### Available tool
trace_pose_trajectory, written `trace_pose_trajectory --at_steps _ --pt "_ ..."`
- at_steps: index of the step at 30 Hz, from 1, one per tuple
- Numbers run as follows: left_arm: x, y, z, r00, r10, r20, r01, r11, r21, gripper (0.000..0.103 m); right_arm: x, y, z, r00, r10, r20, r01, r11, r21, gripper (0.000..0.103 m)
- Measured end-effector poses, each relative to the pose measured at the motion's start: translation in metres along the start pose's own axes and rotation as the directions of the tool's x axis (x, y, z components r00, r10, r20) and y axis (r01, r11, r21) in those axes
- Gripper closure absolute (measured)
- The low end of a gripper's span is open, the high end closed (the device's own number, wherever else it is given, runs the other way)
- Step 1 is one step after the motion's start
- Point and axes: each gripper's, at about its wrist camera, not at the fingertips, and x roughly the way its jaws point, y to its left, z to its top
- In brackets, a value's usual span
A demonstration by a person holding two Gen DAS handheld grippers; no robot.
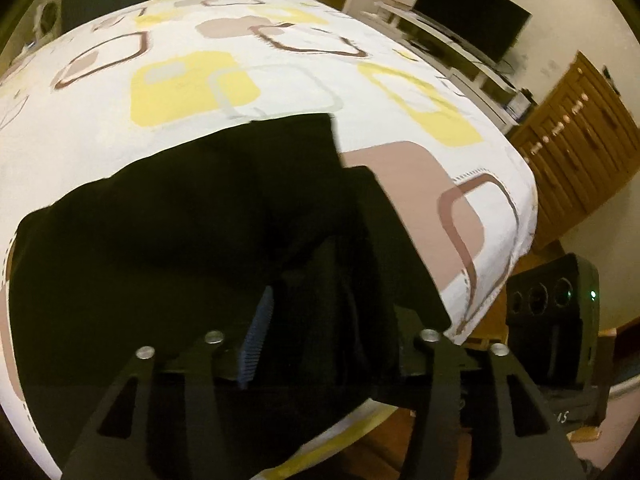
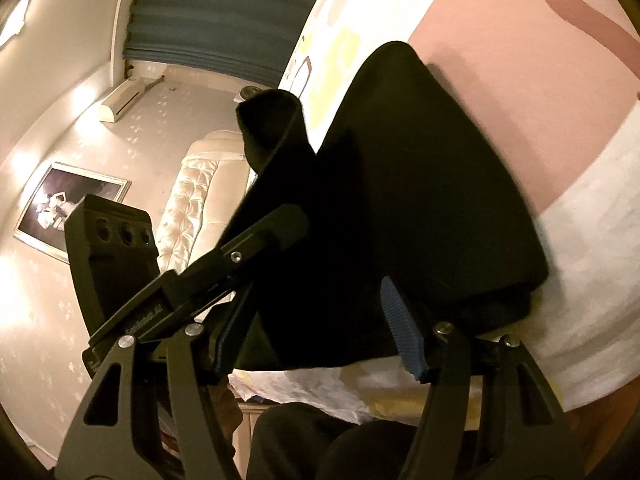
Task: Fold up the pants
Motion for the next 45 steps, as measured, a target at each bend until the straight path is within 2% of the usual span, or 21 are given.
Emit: trace_pose_trajectory --at_steps 2,6,9,10,11,13,15,18,20,21,23,29,32,33,35,39,43,45 --pt "-0.002 -0.002 0.0 1.0 -0.015 0.009 0.015 1.0 0.005 0.042 -0.002 -0.003 -0.001 1.0 0.006 0.001 -0.006 1.0 0.004 0.04" --pt "-0.015 -0.006 -0.001 0.997 -0.054 0.06 0.054 0.998 0.01 0.038 -0.006 -0.008 0.001 1.0 0.023 0.005 -0.023 1.0 0.021 0.04" --pt "-0.037 -0.006 -0.002 0.992 -0.047 0.121 0.047 0.999 0.001 0.034 -0.005 -0.007 0.001 1.0 0.019 0.007 -0.019 1.0 0.022 0.04" --pt "-0.048 -0.005 -0.004 0.988 -0.035 0.148 0.036 0.999 0.0 0.028 -0.005 -0.007 0.0 1.0 0.017 0.006 -0.017 1.0 0.019 0.04" --pt "-0.055 -0.004 -0.005 0.986 -0.013 0.166 0.014 1.0 -0.004 0.025 -0.004 -0.006 0.0 1.0 0.015 0.004 -0.015 1.0 0.014 0.04" --pt "-0.077 0.006 -0.013 0.973 0.074 0.217 -0.069 0.997 -0.031 0.024 -0.005 -0.007 0.001 1.0 0.017 0.004 -0.017 1.0 0.015 0.04" --pt "-0.093 0.02 -0.023 0.962 0.142 0.231 -0.136 0.99 -0.045 0.022 -0.005 -0.009 0.0 1.0 0.017 0.003 -0.017 1.0 0.016 0.04" --pt "-0.115 0.053 -0.047 0.933 0.269 0.238 -0.258 0.963 -0.078 0.02 -0.005 -0.007 0.0 1.0 0.011 0.002 -0.011 1.0 0.009 0.039" --pt "-0.124 0.073 -0.06 0.919 0.316 0.235 -0.301 0.949 -0.098 0.02 -0.005 -0.007 0.0 1.0 0.007 0.001 -0.007 1.0 0.005 0.039" --pt "-0.129 0.091 -0.071 0.906 0.357 0.228 -0.337 0.934 -0.122 0.019 -0.005 -0.006 -0.001 1.0 0.005 0.0 -0.005 1.0 0.003 0.039" --pt "-0.133 0.117 -0.085 0.896 0.393 0.205 -0.366 0.917 -0.16 0.019 -0.005 -0.003 -0.001 1.0 0.001 0.001 -0.001 1.0 0.0 0.039" --pt "-0.131 0.173 -0.118 0.911 0.385 0.144 -0.332 0.896 -0.295 0.019 -0.004 0.006 -0.004 0.999 -0.045 -0.004 0.045 0.999 -0.026 0.039" --pt "-0.127 0.19 -0.134 0.918 0.375 0.133 -0.31 0.884 -0.349 0.019 -0.007 0.016 -0.007 0.994 -0.11 -0.009 0.109 0.991 -0.074 0.039" --pt "-0.125 0.19 -0.136 0.917 0.381 0.118 -0.319 0.878 -0.357 0.019 -0.01 0.02 -0.009 0.99 -0.142 -0.008 0.14 0.986 -0.095 0.039" --pt "-0.121 0.189 -0.134 0.925 0.365 0.103 -0.31 0.884 -0.35 0.019 -0.014 0.025 -0.011 0.98 -0.198 -0.003 0.196 0.973 -0.121 0.039" --pt "-0.12 0.19 -0.13 0.925 0.365 0.108 -0.312 0.888 -0.337 0.019 -0.029 0.036 -0.013 0.956 -0.291 0.039 0.294 0.943 -0.159 0.039" --pt "-0.122 0.193 -0.131 0.924 0.364 0.113 -0.307 0.887 -0.345 0.019 -0.052 0.053 -0.006 0.95 -0.282 0.133 0.3 0.944 -0.135 0.038" --pt "-0.123 0.195 -0.132 0.925 0.363 0.111 -0.304 0.883 -0.357 0.019 -0.056 0.058 0.0 0.951 -0.266 0.159 0.287 0.949 -0.131 0.034"
